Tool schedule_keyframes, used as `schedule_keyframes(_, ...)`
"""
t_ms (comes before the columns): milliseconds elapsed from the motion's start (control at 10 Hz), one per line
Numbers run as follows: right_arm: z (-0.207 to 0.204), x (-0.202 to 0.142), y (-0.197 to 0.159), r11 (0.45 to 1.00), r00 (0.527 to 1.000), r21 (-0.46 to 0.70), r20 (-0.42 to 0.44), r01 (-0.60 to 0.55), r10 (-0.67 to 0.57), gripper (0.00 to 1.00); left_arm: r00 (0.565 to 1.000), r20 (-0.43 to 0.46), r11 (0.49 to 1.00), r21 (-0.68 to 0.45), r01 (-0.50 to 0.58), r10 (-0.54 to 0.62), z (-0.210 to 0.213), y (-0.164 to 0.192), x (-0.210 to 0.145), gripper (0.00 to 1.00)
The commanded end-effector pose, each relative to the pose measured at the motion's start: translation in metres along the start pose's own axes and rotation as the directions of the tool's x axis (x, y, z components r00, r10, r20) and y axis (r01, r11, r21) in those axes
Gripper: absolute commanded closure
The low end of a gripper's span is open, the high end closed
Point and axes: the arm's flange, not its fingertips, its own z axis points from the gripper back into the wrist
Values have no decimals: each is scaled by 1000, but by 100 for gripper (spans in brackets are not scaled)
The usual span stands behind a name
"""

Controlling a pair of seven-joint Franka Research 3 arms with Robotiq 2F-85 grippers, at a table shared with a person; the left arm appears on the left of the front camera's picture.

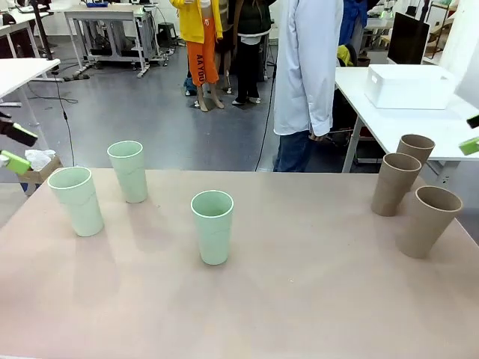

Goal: Stack the cups and store them in the basket.
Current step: Pick up two Reusable plastic cups , one in each hand.

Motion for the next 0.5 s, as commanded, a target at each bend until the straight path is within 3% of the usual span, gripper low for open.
schedule_keyframes(0, 16, -43, 18, 999, 994, 27, 101, -41, 38, 0, 995, 88, 999, -11, 41, -40, -5, -15, -29, 0)
schedule_keyframes(400, 17, -84, 10, 997, 983, 61, 181, -46, 34, 0, 982, 184, 998, 62, 25, -36, -3, -24, -50, 0)
